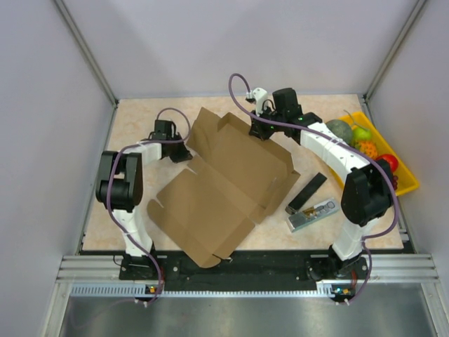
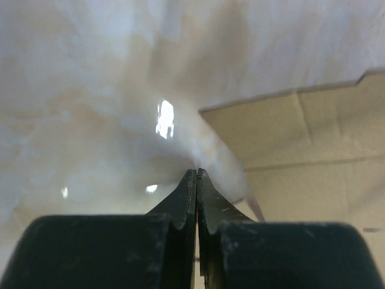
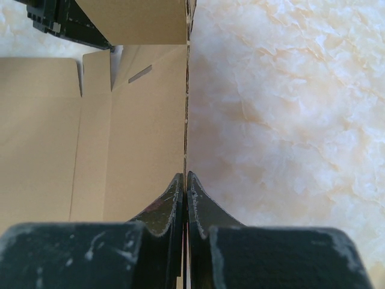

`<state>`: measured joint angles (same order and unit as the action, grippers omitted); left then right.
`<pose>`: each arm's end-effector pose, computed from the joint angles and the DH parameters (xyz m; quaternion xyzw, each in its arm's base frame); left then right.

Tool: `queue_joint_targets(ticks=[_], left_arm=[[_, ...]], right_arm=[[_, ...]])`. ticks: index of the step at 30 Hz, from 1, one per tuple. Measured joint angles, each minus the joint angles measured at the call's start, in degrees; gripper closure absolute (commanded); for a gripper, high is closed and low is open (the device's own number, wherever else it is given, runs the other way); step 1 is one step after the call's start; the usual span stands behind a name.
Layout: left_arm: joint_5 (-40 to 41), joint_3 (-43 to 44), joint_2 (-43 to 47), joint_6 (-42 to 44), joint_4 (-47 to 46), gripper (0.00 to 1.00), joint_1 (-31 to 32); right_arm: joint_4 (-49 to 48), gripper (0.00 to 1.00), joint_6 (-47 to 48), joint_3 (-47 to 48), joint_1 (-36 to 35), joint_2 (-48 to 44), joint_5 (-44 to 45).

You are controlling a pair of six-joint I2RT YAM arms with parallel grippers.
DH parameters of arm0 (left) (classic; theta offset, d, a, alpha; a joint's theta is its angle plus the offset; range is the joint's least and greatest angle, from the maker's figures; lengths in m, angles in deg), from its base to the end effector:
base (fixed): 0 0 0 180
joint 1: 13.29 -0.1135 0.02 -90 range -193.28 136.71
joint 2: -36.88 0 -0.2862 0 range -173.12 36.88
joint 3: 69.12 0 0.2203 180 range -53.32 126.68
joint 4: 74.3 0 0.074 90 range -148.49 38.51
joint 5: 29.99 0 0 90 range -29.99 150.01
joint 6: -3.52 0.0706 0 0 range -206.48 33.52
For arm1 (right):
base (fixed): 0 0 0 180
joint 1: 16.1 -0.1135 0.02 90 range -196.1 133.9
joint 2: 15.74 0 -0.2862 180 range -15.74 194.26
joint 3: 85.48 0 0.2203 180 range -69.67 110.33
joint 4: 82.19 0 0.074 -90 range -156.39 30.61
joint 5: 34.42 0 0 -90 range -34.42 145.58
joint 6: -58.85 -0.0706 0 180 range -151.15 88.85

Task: Fold the paper box

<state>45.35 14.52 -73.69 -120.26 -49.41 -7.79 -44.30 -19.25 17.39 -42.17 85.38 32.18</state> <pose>0.4014 -0.0566 0.1698 -0.1885 0.9191 -0.2226 0.2650 0.3537 0.2043 0.3192 -0.3709 0.7957 0.2341 0.4178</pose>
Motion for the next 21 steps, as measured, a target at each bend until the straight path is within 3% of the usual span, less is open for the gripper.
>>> queue_joint_targets(ticks=[12,18,20,21], left_arm=[[-1.4,-7.9,12.6,0.2,-0.7,1.0,1.1],[-1.6,-9.6,13.3,0.3,-1.7,0.99,3.2],[1.3,-9.9,13.3,0.9,-0.7,0.85,3.5],[2.8,-9.7,13.3,1.3,-0.1,0.71,3.4]], right_arm=[[0.0,1.0,-0.6,0.0,0.0,0.0,-0.3],[0.0,1.0,-1.0,0.0,0.0,0.0,-0.4],[0.0,1.0,-1.1,0.0,0.0,0.0,-0.5],[-0.1,1.0,-1.1,0.0,0.0,0.0,-0.5]])
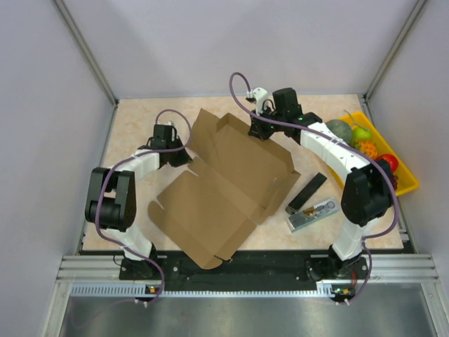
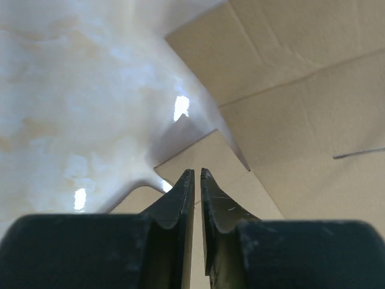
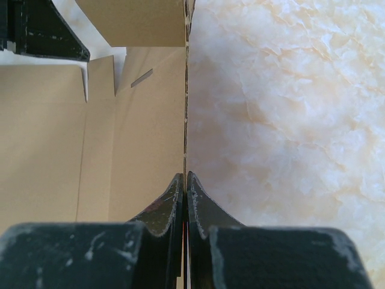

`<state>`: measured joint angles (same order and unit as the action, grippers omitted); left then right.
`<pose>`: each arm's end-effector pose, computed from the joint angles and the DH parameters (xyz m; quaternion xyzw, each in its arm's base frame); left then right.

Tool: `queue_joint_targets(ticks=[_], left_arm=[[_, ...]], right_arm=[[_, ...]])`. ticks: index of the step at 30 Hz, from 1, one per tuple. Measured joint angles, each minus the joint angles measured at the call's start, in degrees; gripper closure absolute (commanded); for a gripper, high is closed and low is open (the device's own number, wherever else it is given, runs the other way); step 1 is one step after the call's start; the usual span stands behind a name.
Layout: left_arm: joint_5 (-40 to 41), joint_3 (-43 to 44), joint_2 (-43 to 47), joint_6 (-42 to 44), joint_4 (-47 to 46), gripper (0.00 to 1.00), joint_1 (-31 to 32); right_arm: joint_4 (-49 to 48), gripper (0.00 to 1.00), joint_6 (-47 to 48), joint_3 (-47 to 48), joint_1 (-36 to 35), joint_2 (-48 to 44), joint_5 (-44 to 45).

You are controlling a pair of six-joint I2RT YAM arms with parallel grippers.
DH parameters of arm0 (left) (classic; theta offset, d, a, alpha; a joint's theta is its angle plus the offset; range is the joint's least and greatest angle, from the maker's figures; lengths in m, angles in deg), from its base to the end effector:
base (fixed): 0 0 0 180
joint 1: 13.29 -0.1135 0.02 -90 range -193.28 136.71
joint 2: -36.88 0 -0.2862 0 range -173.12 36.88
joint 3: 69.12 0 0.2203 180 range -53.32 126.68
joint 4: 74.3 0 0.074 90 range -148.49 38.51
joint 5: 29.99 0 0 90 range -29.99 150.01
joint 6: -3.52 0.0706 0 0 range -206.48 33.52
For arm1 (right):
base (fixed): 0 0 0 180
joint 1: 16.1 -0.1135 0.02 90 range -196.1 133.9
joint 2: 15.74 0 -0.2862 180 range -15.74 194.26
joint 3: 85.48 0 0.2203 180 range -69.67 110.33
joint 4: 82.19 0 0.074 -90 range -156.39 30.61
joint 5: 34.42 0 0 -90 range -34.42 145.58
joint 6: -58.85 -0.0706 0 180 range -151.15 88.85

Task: Fold the paper box

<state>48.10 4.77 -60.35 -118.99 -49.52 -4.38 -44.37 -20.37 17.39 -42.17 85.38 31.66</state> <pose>0.3473 -0.0692 0.2036 -0.1537 0.9169 -0.2163 0.2982 0.3533 0.2047 0.3195 -0.3647 0.7975 0.2421 0.4151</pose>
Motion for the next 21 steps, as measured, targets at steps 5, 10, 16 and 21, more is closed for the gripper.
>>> queue_joint_targets(ticks=[5,10,16,21], left_arm=[[-2.1,0.8,0.0,0.5,-0.3,0.26,-3.4],[-14.4,3.6,-3.4,1.7,-3.4,0.25,-6.4],[-23.7,3.8,-7.0,3.5,-6.5,0.36,-6.0],[-27.4,3.7,-9.5,5.3,-7.3,0.37,-4.3]], right_arm=[[-0.1,1.0,-0.3,0.0,0.0,0.0,-0.6],[-0.1,1.0,0.8,0.0,0.3,-0.1,-3.4],[4.1,1.0,4.9,5.0,5.3,1.4,-12.1],[8.3,1.0,10.9,13.0,7.6,6.2,-18.0]])
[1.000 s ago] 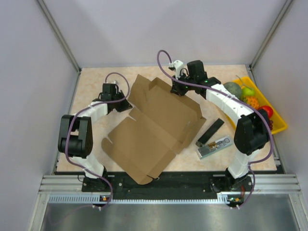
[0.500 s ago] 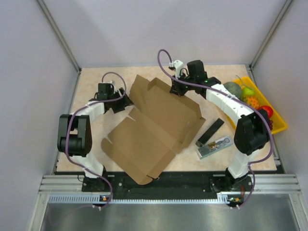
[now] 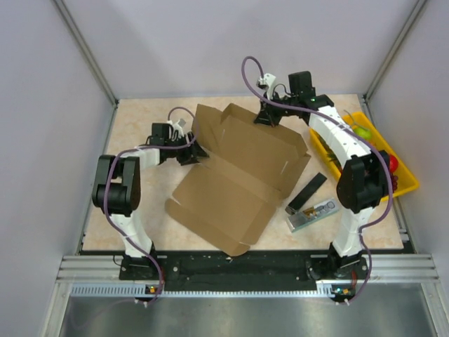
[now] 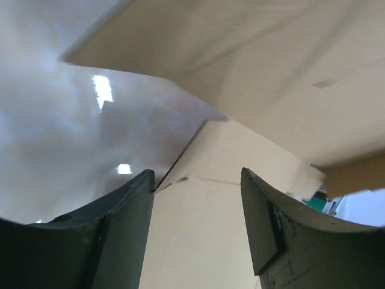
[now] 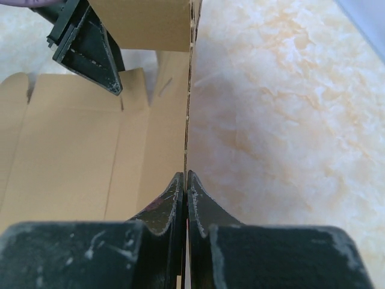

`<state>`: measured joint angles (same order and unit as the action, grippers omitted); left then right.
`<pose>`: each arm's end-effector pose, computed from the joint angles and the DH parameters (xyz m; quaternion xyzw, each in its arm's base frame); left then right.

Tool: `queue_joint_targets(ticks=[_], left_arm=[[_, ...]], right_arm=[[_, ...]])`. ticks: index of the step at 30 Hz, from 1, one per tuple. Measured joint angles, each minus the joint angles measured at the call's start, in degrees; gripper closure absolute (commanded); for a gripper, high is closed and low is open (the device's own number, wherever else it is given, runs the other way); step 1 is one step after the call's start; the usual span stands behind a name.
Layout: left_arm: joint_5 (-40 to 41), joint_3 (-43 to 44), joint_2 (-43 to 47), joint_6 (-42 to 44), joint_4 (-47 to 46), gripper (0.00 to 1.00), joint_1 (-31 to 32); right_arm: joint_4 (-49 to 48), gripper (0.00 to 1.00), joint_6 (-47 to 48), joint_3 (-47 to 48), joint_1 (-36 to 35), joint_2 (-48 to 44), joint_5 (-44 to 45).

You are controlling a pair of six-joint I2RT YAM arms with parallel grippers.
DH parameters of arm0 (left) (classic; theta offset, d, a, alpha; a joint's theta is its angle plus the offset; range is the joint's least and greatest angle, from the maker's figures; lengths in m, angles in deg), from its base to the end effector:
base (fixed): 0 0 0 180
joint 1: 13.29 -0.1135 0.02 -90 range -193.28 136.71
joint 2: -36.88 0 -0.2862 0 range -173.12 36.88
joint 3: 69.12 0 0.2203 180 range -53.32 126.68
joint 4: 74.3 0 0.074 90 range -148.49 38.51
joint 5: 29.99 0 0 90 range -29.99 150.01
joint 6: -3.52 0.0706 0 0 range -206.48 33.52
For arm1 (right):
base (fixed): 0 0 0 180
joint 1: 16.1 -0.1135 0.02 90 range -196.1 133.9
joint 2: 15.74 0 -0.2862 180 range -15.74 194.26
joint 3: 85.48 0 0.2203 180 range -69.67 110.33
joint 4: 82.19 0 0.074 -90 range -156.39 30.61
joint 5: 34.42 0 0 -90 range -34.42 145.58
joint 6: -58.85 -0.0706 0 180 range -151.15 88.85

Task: Fold the paper box

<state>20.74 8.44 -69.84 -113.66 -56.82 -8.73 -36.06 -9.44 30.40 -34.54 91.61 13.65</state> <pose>0.3783 -0.0750 0.1867 -0.0499 0.8826 -0.3955 0.2493 0.3868 0.1787 0.3422 -0.4360 0.7327 0.3091 0.4213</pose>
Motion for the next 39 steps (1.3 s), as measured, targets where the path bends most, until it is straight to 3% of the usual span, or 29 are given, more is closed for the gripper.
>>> queue_joint_targets(ticks=[2,3,6,9,10,13,15,16,17,18,23,27,33,37,38,39], left_arm=[[-0.8,-0.1,-0.1,0.2,-1.0,0.38,1.0],[-1.0,-0.2,-0.1,0.3,-1.9,0.45,1.4],[-1.2,-0.2,-0.1,0.8,-3.5,0.53,2.5],[-0.3,-0.2,-0.1,1.7,-4.7,0.56,3.5],[0.3,-0.2,-0.1,2.1,-4.9,0.63,3.9],[3.1,-0.2,0.0,3.4,-4.5,0.71,5.7],[5.2,-0.6,0.2,4.3,-4.2,0.67,7.8],[6.1,-1.1,0.6,4.5,-4.3,0.59,8.8],[6.9,-2.1,1.4,4.7,-4.4,0.43,9.8],[7.5,-3.2,2.4,4.9,-4.5,0.39,10.5],[12.2,-8.9,10.0,4.8,-3.4,0.37,11.9],[14.9,-9.0,13.2,4.7,-2.9,0.25,8.9],[12.4,-9.0,10.4,3.4,-2.9,0.25,4.1],[8.5,-9.0,6.3,1.4,-3.6,0.33,3.1],[7.7,-9.0,5.5,1.1,-4.0,0.43,3.1],[7.1,-9.0,5.0,0.7,-4.3,0.46,3.1]], right_arm=[[1.0,1.0,1.3,1.1,0.1,1.7,-1.5],[1.4,1.0,1.7,1.2,0.1,2.5,-2.0],[2.8,1.0,2.7,1.2,0.1,4.2,-2.4],[3.9,1.0,3.1,1.2,0.1,5.0,-2.6],[4.1,1.0,3.1,1.2,0.1,5.0,-2.6],[4.1,1.0,3.1,1.2,0.1,5.0,-2.8],[4.1,1.0,2.8,1.2,0.1,5.0,-2.5],[4.0,1.0,2.6,1.2,0.1,5.0,-2.3],[4.0,1.0,2.5,1.2,0.1,5.0,-2.1],[4.0,1.0,2.5,1.2,0.1,5.0,-1.9],[4.0,1.0,1.8,1.2,0.1,5.0,-1.1],[4.0,1.0,1.6,1.2,0.1,5.0,-0.9],[4.0,1.0,1.4,1.2,0.1,5.0,-1.0],[4.0,1.0,1.2,1.2,0.1,5.0,-1.1],[4.0,1.0,1.2,1.2,0.1,5.0,-1.1],[4.0,1.0,1.2,1.2,0.1,5.0,-1.1]])
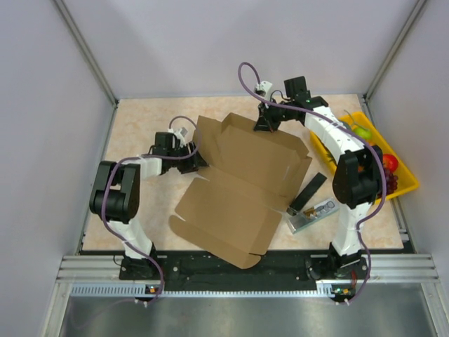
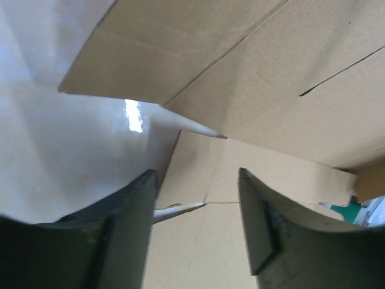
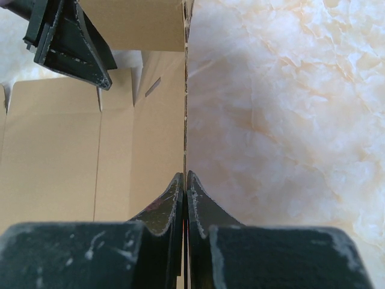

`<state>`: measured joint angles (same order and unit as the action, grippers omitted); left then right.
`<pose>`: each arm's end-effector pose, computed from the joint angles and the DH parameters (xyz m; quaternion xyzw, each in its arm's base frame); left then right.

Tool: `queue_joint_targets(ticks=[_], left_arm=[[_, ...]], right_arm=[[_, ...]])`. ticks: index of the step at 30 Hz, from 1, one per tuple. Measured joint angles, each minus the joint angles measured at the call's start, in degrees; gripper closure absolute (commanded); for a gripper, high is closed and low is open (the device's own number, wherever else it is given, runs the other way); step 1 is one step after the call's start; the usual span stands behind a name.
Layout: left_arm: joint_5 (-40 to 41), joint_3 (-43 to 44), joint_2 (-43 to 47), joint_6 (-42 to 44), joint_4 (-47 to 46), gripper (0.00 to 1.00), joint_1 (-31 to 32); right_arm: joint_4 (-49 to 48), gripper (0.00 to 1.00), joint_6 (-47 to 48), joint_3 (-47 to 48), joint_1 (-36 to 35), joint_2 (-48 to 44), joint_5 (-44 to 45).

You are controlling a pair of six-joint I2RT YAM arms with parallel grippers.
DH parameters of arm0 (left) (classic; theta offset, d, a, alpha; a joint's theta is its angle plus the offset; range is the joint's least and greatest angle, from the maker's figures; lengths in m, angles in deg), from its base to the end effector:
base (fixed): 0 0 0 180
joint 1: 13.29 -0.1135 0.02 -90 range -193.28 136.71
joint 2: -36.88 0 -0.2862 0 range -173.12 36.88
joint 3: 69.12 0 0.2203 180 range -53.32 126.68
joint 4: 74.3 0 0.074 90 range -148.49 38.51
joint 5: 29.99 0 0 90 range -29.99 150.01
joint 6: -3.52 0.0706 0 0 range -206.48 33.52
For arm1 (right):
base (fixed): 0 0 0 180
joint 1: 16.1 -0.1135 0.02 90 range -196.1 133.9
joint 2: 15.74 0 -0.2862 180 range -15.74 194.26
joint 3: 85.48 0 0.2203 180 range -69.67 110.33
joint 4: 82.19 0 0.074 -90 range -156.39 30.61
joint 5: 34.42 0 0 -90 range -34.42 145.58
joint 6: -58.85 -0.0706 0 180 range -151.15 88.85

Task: Fold the paper box

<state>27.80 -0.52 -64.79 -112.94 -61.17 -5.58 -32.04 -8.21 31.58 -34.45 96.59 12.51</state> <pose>0.3468 -0.0849 0.1770 -0.0431 0.8964 -0.3513 0.2669 0.3991 0.1832 0.3070 -0.4337 0.7563 0.3252 0.3661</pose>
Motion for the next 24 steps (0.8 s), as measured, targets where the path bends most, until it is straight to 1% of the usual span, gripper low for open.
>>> queue_joint_targets(ticks=[4,6,8,9,11,15,17,21,24], left_arm=[[-1.2,0.0,-0.7,-0.6,-1.0,0.55,0.0],[-1.5,-0.3,-0.7,-0.9,-2.2,0.62,-0.1],[-1.4,-1.1,-0.7,-1.1,-3.6,0.66,0.0],[-1.1,-1.7,-0.5,-1.0,-4.0,0.71,0.1],[0.0,-2.5,0.2,-1.0,-4.2,0.74,0.7],[4.1,-2.8,2.6,-0.1,-3.8,0.91,4.4],[6.6,-2.8,3.8,0.6,-3.6,0.93,7.3],[16.7,-4.1,7.9,2.9,-2.0,0.94,13.7],[22.9,-5.5,10.7,3.8,-1.6,0.94,16.9]], right_arm=[[0.0,1.0,0.0,0.0,0.0,0.0,0.0],[0.0,1.0,0.0,0.0,0.0,0.0,-0.1],[0.0,1.0,0.0,0.0,0.0,0.0,-0.1],[0.0,1.0,0.0,0.0,0.0,0.0,-0.2],[0.0,1.0,-0.1,0.0,0.0,0.0,-0.2],[-0.1,1.0,-0.5,0.0,0.1,-0.1,-0.2],[-0.3,1.0,-0.7,-0.2,0.0,-0.3,-0.2],[-0.9,1.0,-1.2,-1.9,0.1,-1.7,0.2],[-2.3,1.0,-2.5,-3.5,0.2,-2.8,0.5]])
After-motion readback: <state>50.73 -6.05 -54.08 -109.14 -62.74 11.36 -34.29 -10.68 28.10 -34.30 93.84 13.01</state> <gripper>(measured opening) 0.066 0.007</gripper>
